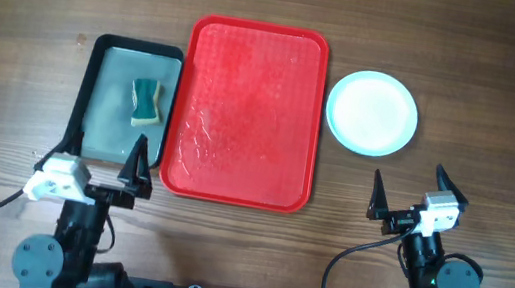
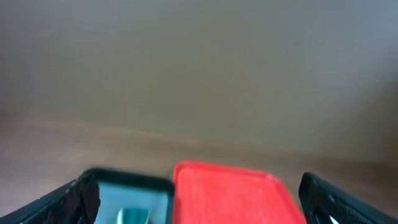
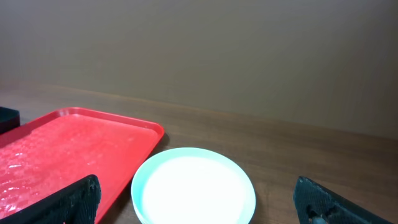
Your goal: Clean dirty plates on tray and stack at the side
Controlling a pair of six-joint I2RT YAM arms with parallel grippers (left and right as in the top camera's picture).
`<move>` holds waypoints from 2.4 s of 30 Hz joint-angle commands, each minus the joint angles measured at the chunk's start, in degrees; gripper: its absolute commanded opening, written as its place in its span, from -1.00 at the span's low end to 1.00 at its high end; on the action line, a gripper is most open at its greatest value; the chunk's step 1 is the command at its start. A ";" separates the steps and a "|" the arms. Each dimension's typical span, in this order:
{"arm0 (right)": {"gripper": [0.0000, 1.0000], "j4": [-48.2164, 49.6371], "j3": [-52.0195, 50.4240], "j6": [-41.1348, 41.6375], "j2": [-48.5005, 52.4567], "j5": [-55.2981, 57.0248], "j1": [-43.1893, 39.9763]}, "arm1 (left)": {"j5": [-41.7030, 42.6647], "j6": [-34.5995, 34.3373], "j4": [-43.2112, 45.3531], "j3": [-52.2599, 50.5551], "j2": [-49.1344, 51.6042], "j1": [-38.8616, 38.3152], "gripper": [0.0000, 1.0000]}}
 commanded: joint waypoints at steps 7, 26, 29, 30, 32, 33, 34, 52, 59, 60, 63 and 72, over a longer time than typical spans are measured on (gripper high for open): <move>0.99 0.26 -0.07 -0.66 -0.50 -0.59 0.35 | -2.80 -3.56 23.87 -4.46 -0.81 -4.09 1.00; 0.99 0.26 -0.07 -0.68 -0.50 -0.59 0.35 | -3.39 -3.58 30.10 -9.90 -0.81 -4.79 1.00; 1.00 0.26 -0.07 -0.66 -0.50 -0.59 0.35 | -3.39 -3.58 32.37 -11.82 -0.81 -4.79 1.00; 0.99 0.26 -0.07 -0.68 -0.50 -0.59 0.35 | -3.37 -3.58 33.83 -12.83 -0.81 -4.79 1.00; 0.99 0.26 -0.07 -0.63 -0.50 -0.59 0.35 | -3.37 -3.91 35.28 -14.21 -0.81 -4.79 1.00; 1.00 0.26 -0.07 -0.68 -0.50 -0.59 0.35 | -3.37 -4.61 35.36 -14.69 -0.81 -4.79 1.00; 0.99 0.26 -0.07 -0.66 -0.50 -0.59 0.35 | -3.39 -5.16 35.34 -15.04 -0.81 -4.79 1.00; 0.99 0.26 -0.07 -0.66 -0.50 -0.59 0.35 | -3.89 -3.85 11.50 -17.46 -0.81 -4.79 1.00; 0.99 0.26 -0.07 -0.66 -0.50 -0.59 0.35 | -7.69 1.90 7.69 -17.46 -0.81 -4.74 1.00; 1.00 0.26 -0.07 -0.66 -0.50 -0.59 0.35 | -8.22 1.90 7.65 -17.46 -0.81 -4.74 1.00; 0.99 0.26 -0.07 -0.68 -0.50 -0.59 0.35 | -9.40 1.90 7.50 -17.46 -0.81 -4.74 1.00; 1.00 0.26 -0.07 -0.68 -0.50 -0.59 0.35 | -9.38 1.86 7.54 -17.46 -0.79 -4.79 1.00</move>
